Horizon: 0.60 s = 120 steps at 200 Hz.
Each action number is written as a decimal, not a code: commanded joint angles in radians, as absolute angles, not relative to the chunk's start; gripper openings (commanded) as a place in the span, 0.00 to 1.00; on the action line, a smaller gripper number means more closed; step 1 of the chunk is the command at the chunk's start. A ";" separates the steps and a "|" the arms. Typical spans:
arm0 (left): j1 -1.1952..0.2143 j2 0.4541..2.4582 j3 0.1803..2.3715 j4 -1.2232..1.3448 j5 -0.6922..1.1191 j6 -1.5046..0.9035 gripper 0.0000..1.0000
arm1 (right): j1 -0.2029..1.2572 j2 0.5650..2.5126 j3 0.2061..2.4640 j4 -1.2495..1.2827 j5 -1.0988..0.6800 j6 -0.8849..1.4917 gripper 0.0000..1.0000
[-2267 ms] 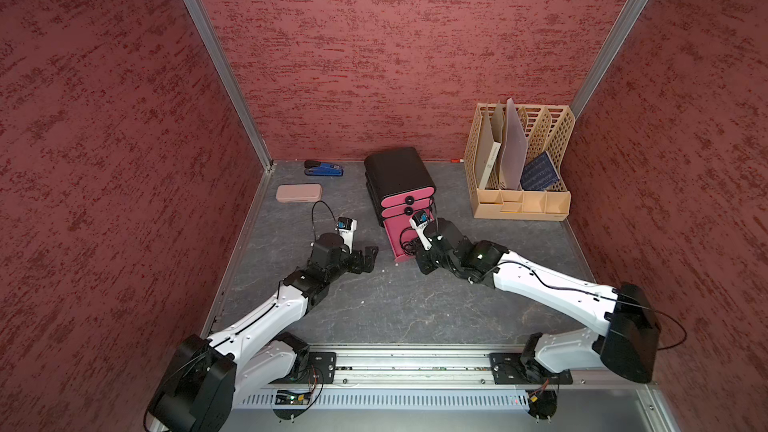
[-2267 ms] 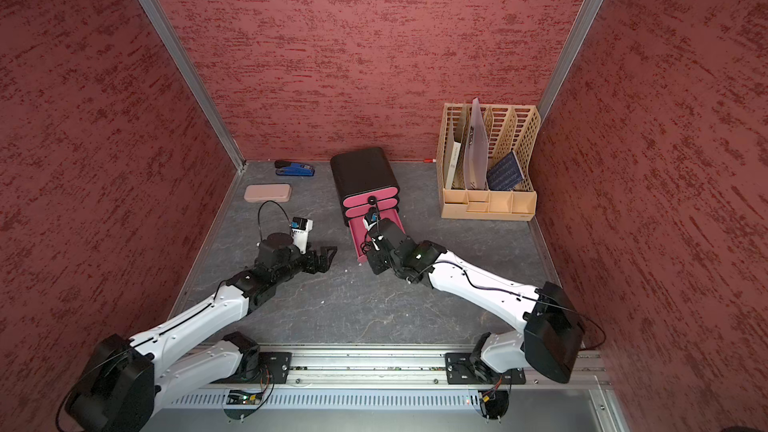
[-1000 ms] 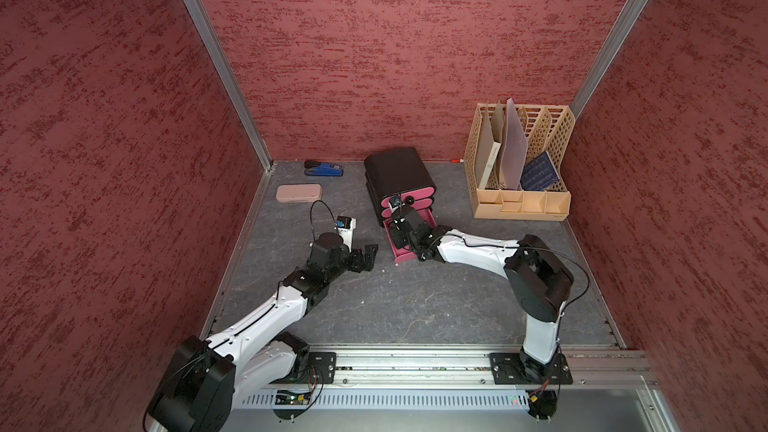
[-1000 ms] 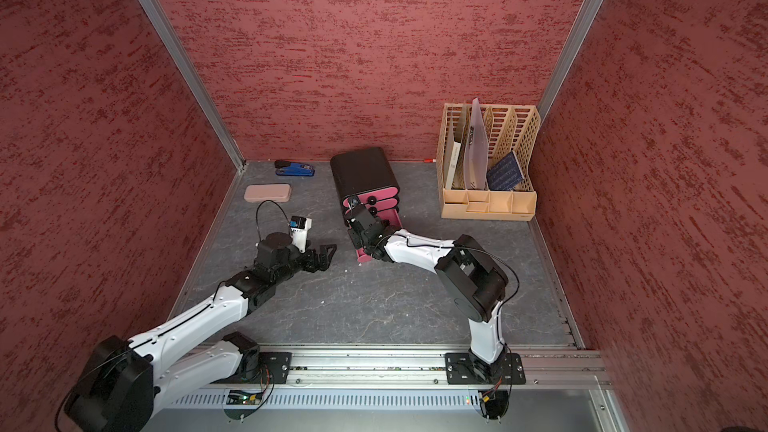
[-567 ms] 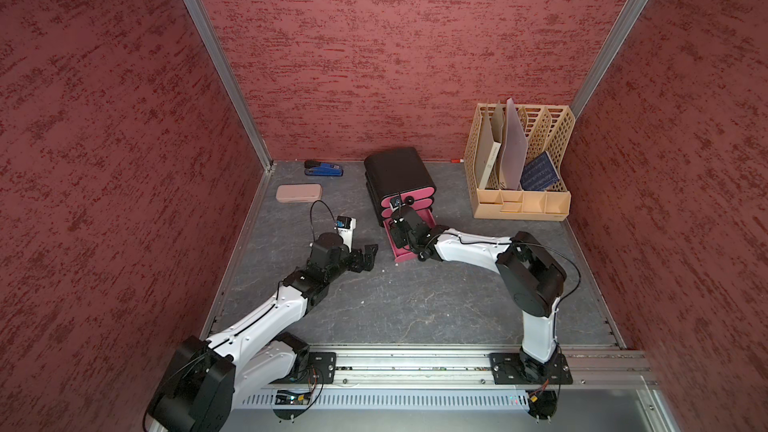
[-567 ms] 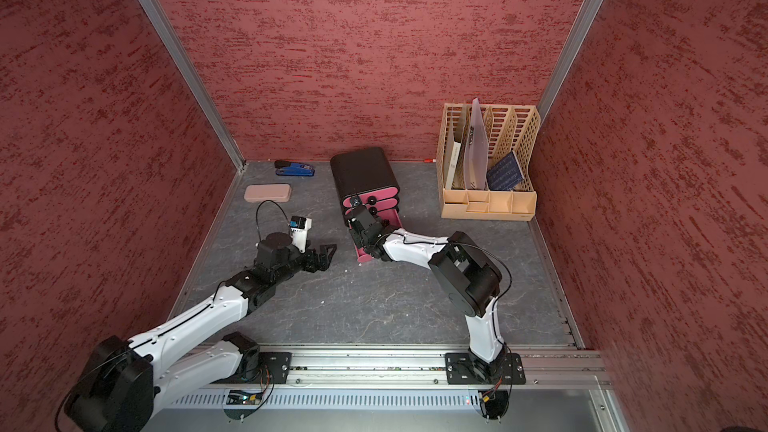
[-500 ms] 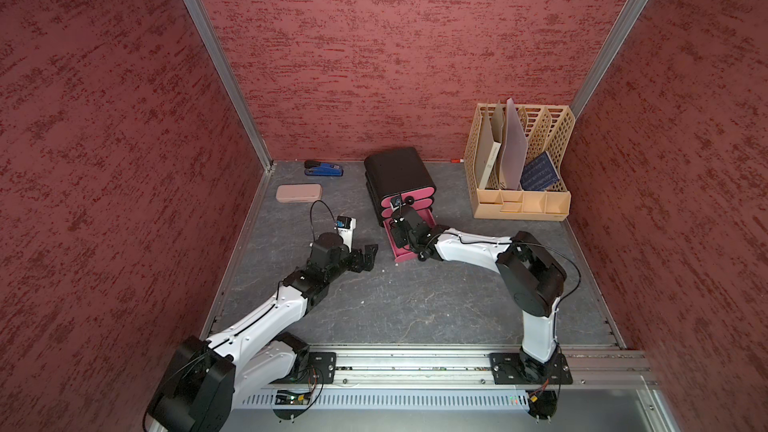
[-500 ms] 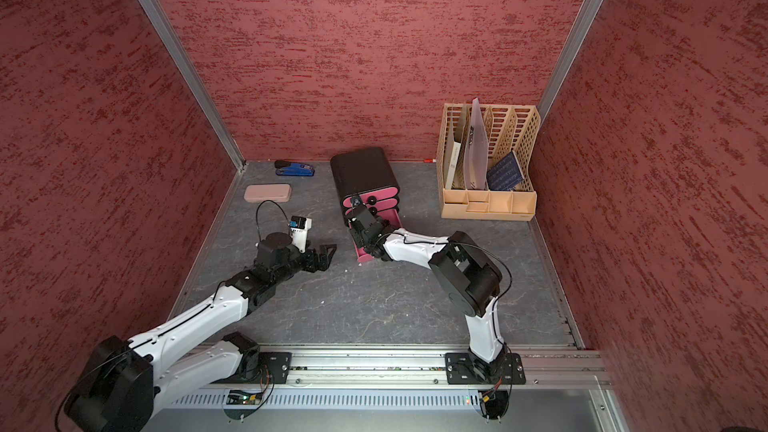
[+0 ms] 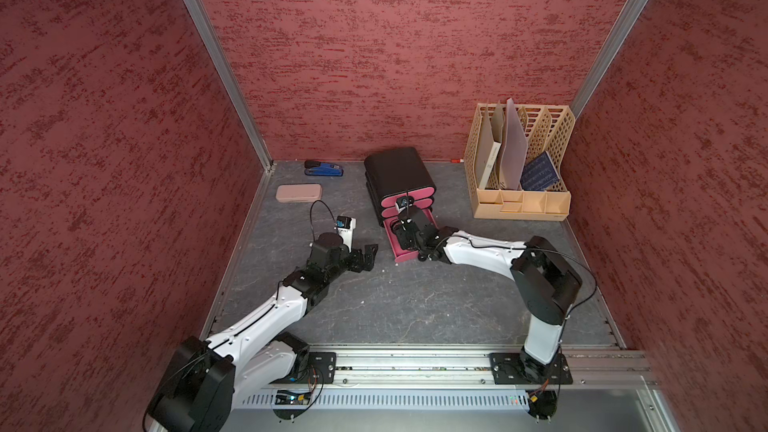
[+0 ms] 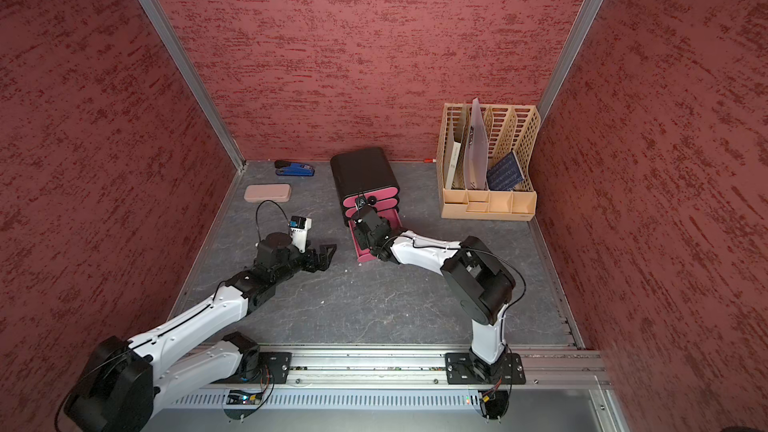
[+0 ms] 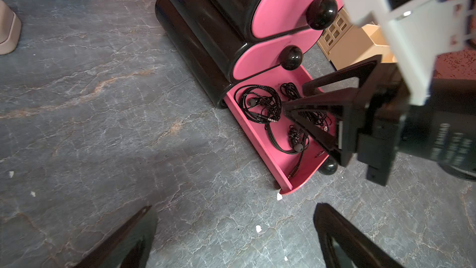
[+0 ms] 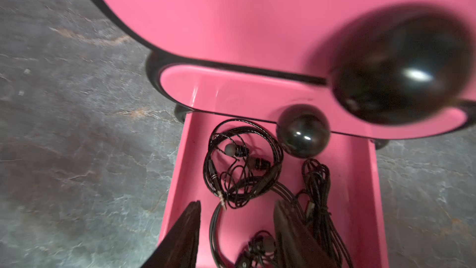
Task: Place the wired earphones into the drawer by color
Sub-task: Place the wired earphones in the drawer.
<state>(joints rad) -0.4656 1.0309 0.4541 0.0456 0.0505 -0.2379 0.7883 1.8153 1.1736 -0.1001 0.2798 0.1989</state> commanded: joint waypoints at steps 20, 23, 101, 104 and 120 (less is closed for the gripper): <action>-0.461 1.008 0.437 0.060 0.049 -0.231 1.00 | 0.781 1.682 1.090 -0.160 0.206 0.269 0.54; -0.462 1.006 0.437 0.058 0.048 -0.232 1.00 | 0.781 1.676 1.084 -0.165 0.201 0.273 0.54; -0.460 0.968 0.420 0.063 0.040 -0.229 1.00 | 0.772 1.501 0.861 -0.193 0.114 0.395 0.55; -0.461 0.965 0.420 0.062 0.041 -0.229 1.00 | 0.771 1.497 0.855 -0.195 0.112 0.399 0.55; -0.461 0.964 0.419 0.065 0.039 -0.228 1.00 | 0.772 1.482 0.824 -0.192 0.092 0.423 0.55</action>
